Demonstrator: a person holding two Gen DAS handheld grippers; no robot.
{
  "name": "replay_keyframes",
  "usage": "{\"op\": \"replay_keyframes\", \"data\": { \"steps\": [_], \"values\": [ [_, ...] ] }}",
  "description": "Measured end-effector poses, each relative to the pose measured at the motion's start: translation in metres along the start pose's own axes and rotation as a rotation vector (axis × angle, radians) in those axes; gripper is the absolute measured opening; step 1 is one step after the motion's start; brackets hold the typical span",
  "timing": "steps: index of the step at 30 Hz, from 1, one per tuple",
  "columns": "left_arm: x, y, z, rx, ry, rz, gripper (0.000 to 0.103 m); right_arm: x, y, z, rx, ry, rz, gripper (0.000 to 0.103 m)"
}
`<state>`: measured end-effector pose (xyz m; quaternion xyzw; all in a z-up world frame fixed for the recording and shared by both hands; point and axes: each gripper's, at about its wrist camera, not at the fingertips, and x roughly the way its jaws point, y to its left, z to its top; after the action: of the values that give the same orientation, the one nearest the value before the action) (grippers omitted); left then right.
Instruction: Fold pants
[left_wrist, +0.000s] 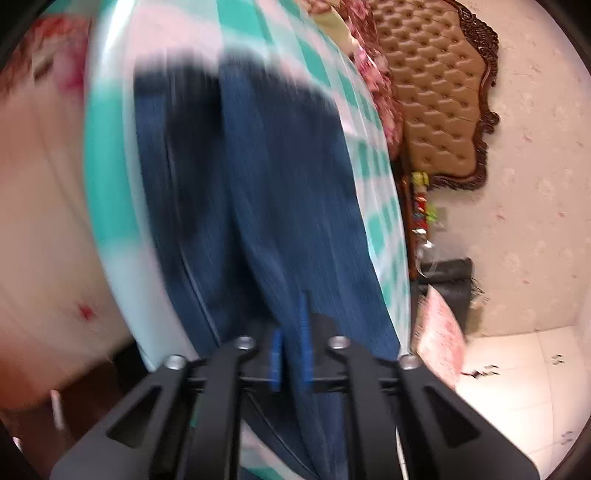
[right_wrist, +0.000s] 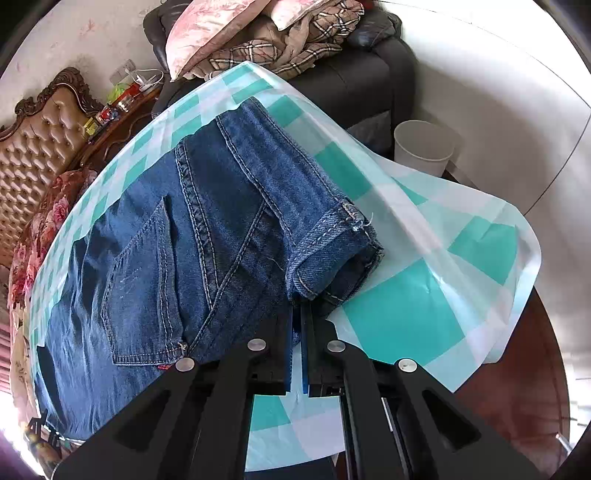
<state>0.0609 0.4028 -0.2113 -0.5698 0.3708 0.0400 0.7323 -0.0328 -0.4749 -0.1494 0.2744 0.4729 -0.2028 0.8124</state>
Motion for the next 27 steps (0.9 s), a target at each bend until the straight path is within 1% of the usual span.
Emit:
{"op": "replay_keyframes", "data": {
  "steps": [1, 2, 3, 4, 6, 7, 8, 9, 11, 12, 13, 14, 16, 18, 20, 22, 25, 27],
  "values": [
    [-0.009, -0.004, 0.003, 0.009, -0.004, -0.015, 0.003, 0.0, 0.0, 0.0, 0.0, 0.001, 0.001, 0.003],
    [-0.022, -0.013, 0.003, 0.039, -0.018, -0.027, 0.003, 0.0, 0.0, 0.0, 0.0, 0.001, 0.001, 0.003],
    [-0.035, -0.021, -0.001, 0.09, -0.046, -0.01, 0.003, 0.0, 0.0, -0.001, -0.001, 0.0, 0.001, 0.003],
    [-0.04, -0.025, -0.006, 0.105, -0.058, 0.003, 0.003, 0.0, 0.0, 0.0, 0.0, -0.001, -0.002, 0.003],
    [-0.038, -0.011, -0.013, 0.089, -0.035, 0.045, 0.003, 0.001, 0.001, 0.0, 0.001, -0.001, -0.006, 0.003],
    [-0.032, 0.002, -0.013, 0.062, -0.011, 0.056, 0.003, 0.0, 0.001, 0.001, 0.002, 0.0, -0.008, 0.003],
    [-0.029, 0.017, -0.014, 0.016, 0.005, 0.051, 0.003, 0.0, 0.002, 0.002, 0.003, 0.001, -0.009, 0.003],
    [-0.03, 0.027, -0.013, -0.016, 0.007, 0.015, 0.005, -0.001, 0.001, 0.002, 0.002, 0.0, -0.007, 0.003],
    [-0.032, 0.024, -0.016, 0.003, -0.009, 0.01, 0.012, -0.005, 0.002, 0.003, -0.002, -0.006, -0.002, 0.003],
    [-0.034, 0.019, -0.014, 0.01, -0.017, -0.006, 0.023, -0.007, 0.001, 0.004, -0.001, -0.009, 0.004, 0.002],
    [-0.038, 0.019, -0.013, 0.012, -0.027, -0.012, 0.026, -0.009, 0.001, 0.004, 0.001, -0.011, 0.008, 0.002],
    [-0.04, 0.019, -0.012, 0.011, -0.036, -0.004, 0.026, -0.011, 0.001, 0.004, 0.002, -0.016, 0.009, 0.002],
    [-0.042, 0.022, -0.004, -0.017, -0.045, -0.01, 0.019, -0.017, 0.001, 0.003, 0.012, -0.033, 0.013, 0.002],
    [-0.04, 0.025, 0.002, -0.017, -0.051, 0.029, 0.003, -0.025, 0.0, 0.001, 0.025, -0.059, 0.021, 0.002],
    [-0.037, 0.033, 0.004, -0.032, -0.035, 0.013, 0.003, -0.028, -0.002, 0.0, 0.041, -0.073, 0.025, 0.001],
    [-0.037, 0.034, 0.006, -0.023, -0.027, 0.01, 0.003, -0.022, -0.006, -0.002, 0.057, -0.065, 0.008, 0.001],
    [-0.038, 0.027, 0.007, 0.003, -0.047, 0.036, 0.005, -0.015, -0.006, -0.007, 0.051, -0.061, -0.019, 0.001],
    [-0.04, 0.025, 0.008, 0.004, -0.051, 0.033, 0.008, -0.015, -0.005, -0.007, 0.045, -0.068, -0.027, 0.001]
  ]
}}
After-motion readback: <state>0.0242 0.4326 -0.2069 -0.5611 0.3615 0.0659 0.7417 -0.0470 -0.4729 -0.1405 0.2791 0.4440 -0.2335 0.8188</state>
